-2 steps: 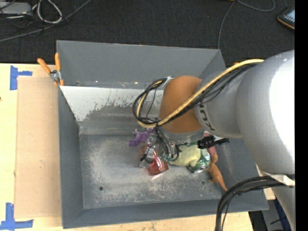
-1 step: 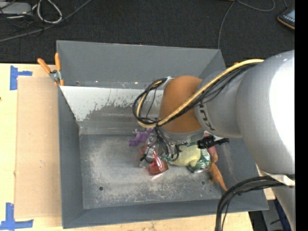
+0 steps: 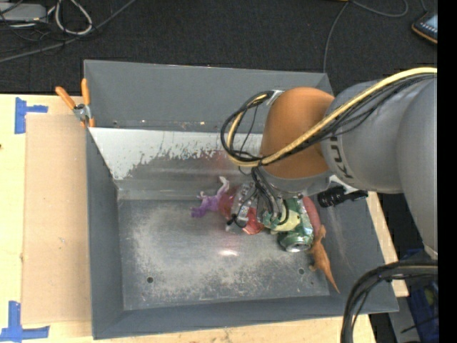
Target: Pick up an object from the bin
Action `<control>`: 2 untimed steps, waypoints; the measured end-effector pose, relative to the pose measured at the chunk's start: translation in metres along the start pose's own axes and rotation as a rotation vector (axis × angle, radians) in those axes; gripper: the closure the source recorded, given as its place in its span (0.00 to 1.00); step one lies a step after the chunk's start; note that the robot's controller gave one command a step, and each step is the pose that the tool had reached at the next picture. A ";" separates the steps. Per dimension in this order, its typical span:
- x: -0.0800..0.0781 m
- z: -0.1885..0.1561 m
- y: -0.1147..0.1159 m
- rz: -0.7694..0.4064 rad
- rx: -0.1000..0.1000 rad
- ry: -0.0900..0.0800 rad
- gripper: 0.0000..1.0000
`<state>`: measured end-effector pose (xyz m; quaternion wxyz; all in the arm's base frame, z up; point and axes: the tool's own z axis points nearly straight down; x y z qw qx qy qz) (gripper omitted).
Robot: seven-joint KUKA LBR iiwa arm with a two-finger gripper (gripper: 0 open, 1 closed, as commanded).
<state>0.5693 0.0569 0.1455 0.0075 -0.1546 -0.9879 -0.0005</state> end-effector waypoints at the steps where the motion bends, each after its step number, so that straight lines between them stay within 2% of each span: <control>1: -0.003 0.008 -0.003 -0.008 -0.002 -0.005 1.00; 2: 0.002 -0.034 -0.007 -0.001 0.001 0.004 1.00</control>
Offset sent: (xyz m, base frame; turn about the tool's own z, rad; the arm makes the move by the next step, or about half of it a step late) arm -0.0044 -0.0075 0.0849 0.0069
